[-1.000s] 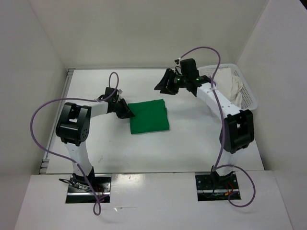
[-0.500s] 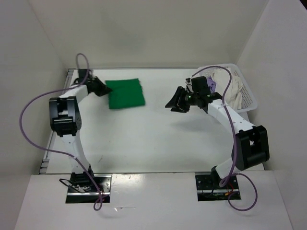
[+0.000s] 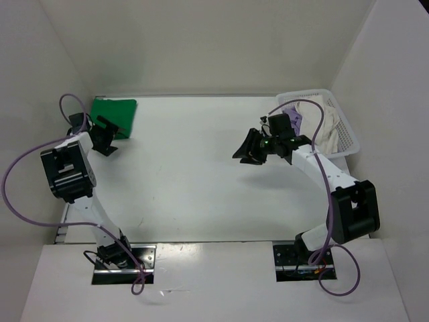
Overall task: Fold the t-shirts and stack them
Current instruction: Put the neatly folded tshirt into the corner of the board with the left arm, then grab crumpled tshirt from bin with the right arm, then move the tshirt to the center of the board
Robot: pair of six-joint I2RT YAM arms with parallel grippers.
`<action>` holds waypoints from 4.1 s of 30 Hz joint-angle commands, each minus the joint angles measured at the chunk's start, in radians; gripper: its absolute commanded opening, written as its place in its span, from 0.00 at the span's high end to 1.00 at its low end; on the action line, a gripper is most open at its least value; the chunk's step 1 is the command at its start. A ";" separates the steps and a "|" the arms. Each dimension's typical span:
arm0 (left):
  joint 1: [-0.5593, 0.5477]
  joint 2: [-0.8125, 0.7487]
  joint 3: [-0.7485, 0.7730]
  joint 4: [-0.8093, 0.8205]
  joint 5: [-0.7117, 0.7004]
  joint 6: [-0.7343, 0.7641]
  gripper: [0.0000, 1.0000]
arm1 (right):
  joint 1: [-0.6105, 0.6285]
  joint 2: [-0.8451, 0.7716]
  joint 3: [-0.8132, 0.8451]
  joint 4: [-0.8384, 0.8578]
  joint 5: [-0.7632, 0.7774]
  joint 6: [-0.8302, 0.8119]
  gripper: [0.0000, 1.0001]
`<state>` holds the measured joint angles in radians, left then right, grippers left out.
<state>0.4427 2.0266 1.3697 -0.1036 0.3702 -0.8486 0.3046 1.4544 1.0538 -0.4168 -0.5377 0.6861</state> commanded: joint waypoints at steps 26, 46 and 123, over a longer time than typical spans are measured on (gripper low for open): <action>-0.815 -0.694 -0.543 0.027 0.030 0.091 0.50 | -0.542 0.236 0.376 -0.119 0.877 -0.109 0.34; -0.825 -0.649 -0.531 0.036 0.062 0.103 0.46 | -0.552 0.440 0.472 -0.137 0.657 -0.089 0.54; -0.334 -0.678 -0.487 -0.229 -0.284 0.151 0.24 | -0.064 0.172 0.133 0.061 0.335 0.032 0.53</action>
<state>0.1108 1.4204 0.9379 -0.2867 0.1684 -0.7292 0.2077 1.6547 1.2915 -0.3294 -0.2295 0.7498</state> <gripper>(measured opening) 0.749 0.490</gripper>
